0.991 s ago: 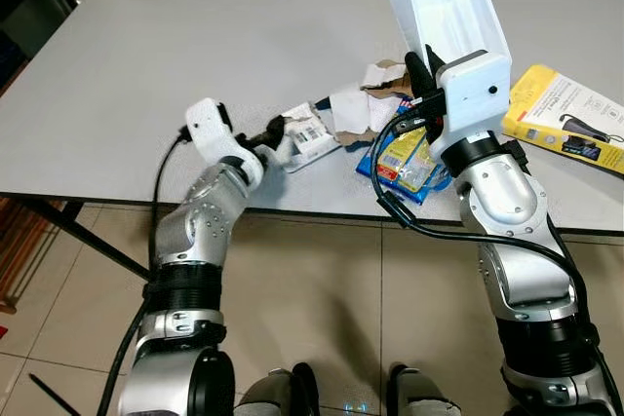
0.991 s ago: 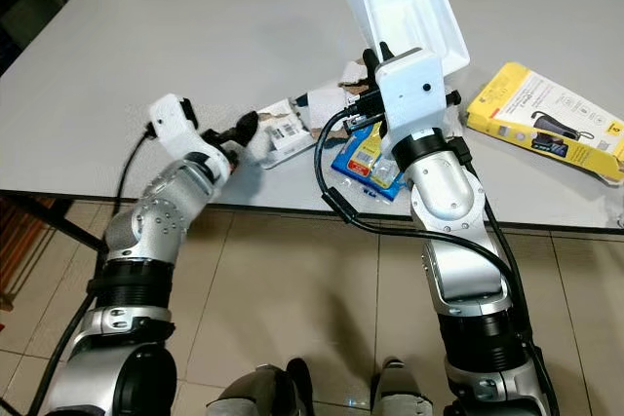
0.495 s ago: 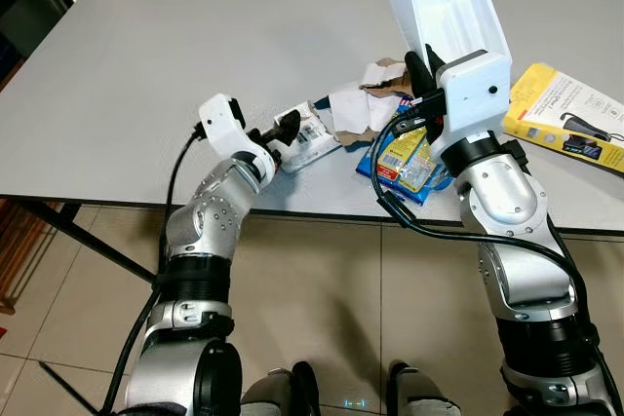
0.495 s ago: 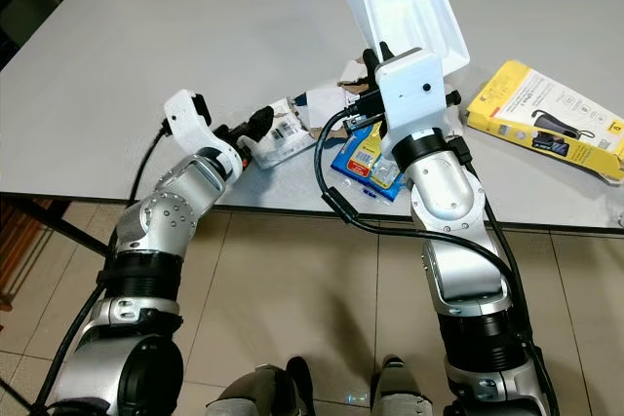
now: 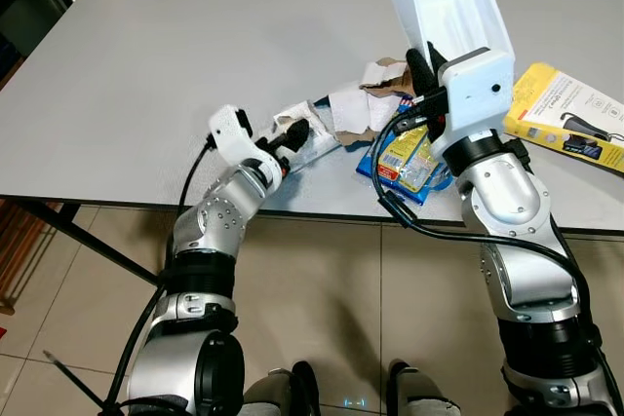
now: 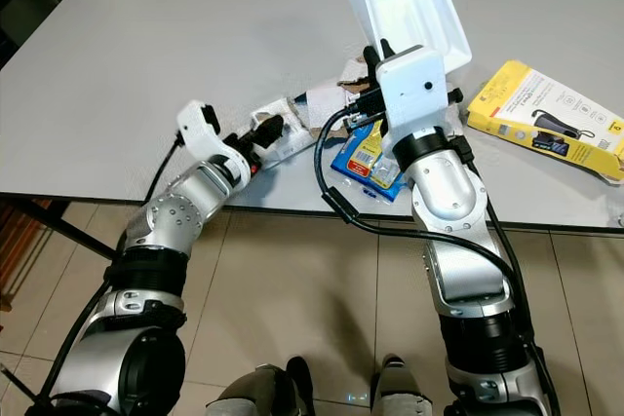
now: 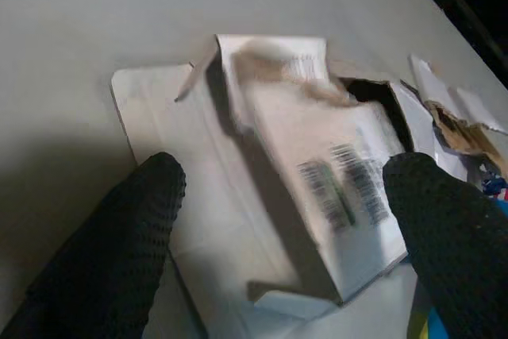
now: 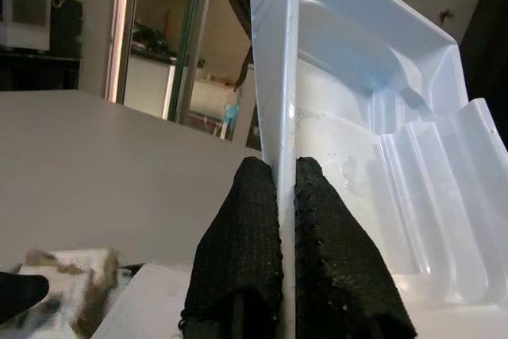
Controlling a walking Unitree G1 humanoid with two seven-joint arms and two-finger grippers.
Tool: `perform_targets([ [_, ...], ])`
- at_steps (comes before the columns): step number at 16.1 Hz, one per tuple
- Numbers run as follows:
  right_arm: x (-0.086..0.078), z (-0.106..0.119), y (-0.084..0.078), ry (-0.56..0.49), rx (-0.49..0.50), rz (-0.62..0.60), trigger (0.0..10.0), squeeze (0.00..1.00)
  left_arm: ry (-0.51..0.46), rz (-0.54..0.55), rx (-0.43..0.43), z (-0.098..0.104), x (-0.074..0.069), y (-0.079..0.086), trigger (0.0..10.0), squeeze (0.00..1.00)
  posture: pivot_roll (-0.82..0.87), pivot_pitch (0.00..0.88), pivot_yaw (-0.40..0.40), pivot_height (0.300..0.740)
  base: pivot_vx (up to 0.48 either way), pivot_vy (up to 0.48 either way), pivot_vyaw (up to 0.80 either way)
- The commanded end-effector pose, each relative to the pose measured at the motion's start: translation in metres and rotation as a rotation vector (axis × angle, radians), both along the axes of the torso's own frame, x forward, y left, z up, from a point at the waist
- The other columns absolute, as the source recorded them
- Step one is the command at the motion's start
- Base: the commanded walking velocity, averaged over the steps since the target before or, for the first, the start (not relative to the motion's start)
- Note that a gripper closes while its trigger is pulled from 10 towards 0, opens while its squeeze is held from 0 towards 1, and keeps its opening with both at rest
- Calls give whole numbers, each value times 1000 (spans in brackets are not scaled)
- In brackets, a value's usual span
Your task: Picking trash to rubbish bin
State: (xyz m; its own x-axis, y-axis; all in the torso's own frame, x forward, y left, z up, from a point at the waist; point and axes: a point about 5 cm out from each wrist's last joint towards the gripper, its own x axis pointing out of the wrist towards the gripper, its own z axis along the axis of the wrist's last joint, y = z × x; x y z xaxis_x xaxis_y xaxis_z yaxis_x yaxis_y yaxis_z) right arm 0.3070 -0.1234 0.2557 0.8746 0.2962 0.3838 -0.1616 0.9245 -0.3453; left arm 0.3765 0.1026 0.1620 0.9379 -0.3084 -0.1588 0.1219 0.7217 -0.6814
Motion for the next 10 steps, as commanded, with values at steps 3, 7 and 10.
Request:
perform_targets([
  [3, -4, 0, 4, -1, -3, 15, 10000, 0, 0, -21, -35, -2, 4, 0, 10000, 0, -236, 226, 159, 740, 0, 0, 0],
  [7, -5, -1, 5, 3, -5, 16, 10000, 0, -19, -51, -39, -3, 6, -3, 10000, 0, -242, 234, 158, 740, 0, 0, 0],
  [10, -6, 0, 4, 3, -6, 11, 10000, 0, -39, -56, -33, -1, 10, -1, 10000, 0, -243, 238, 160, 740, 0, 0, 0],
])
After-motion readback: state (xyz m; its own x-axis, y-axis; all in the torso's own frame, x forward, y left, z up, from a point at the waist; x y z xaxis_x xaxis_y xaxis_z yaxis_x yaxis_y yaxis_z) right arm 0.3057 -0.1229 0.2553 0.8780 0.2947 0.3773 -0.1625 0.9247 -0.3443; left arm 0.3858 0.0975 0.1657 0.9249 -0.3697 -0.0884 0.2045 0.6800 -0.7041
